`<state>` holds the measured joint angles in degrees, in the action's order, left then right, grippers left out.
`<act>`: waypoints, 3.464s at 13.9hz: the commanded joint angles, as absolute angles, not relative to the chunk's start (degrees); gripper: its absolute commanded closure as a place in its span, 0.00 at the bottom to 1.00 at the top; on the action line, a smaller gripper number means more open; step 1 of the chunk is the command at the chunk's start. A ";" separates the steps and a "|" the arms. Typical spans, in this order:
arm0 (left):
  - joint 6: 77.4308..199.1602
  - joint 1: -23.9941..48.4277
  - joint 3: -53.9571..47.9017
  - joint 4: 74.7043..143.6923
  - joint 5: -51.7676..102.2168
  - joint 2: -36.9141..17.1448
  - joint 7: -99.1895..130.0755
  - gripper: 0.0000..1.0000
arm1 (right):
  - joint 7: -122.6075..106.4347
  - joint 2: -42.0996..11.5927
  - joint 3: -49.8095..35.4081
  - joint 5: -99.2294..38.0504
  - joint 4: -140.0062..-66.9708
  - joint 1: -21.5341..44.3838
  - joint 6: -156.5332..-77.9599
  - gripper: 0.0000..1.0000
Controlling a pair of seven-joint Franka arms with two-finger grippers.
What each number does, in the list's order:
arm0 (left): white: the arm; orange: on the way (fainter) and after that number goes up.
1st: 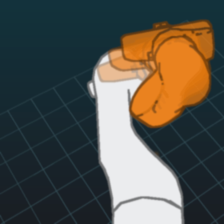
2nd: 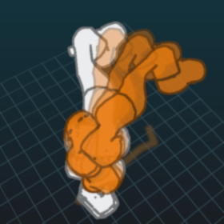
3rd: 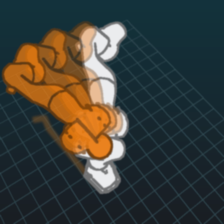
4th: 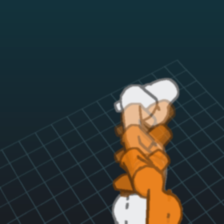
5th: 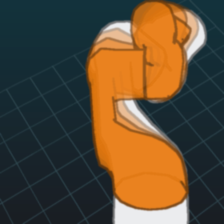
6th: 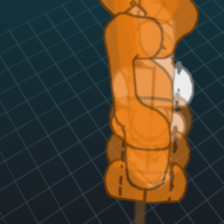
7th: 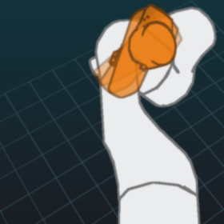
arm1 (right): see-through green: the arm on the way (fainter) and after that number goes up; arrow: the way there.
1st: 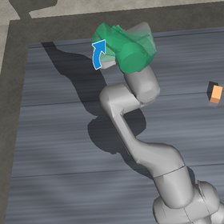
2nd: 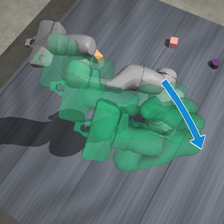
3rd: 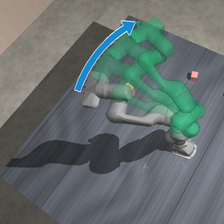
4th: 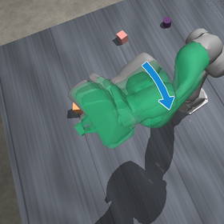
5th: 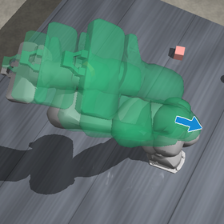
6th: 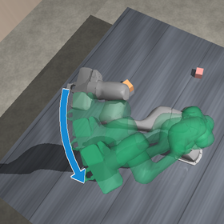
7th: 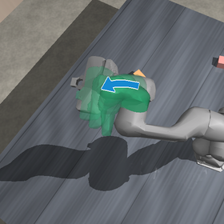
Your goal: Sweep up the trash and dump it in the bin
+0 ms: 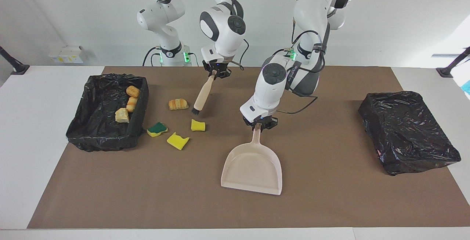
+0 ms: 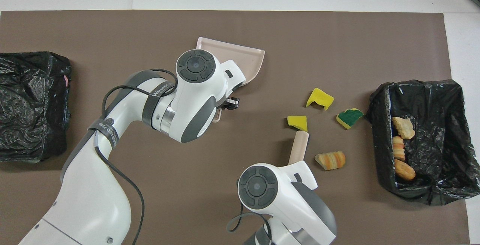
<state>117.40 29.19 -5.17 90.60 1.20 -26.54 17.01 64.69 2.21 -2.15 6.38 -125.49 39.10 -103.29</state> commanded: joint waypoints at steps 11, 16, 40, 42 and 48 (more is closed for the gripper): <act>99.77 27.07 -4.04 92.37 -8.88 -14.77 -37.49 1.00 | 60.74 2.81 -2.46 7.56 -124.10 37.97 -101.26 1.00; 100.11 21.28 -4.04 93.78 -5.98 -14.41 -58.06 1.00 | 57.83 3.43 -2.46 7.47 -123.75 36.30 -101.07 1.00; 106.43 16.96 -4.31 108.01 -5.71 -7.82 -70.84 1.00 | 57.48 3.34 -2.46 7.56 -123.49 36.30 -101.16 1.00; 108.53 16.96 -4.31 110.46 -5.71 -6.69 -70.75 1.00 | 56.96 3.08 -2.46 7.56 -123.49 35.78 -101.95 1.00; 109.78 16.88 -4.31 111.88 -5.71 -5.89 -70.75 1.00 | 52.04 2.29 -2.64 8.88 -123.57 33.40 -105.72 1.00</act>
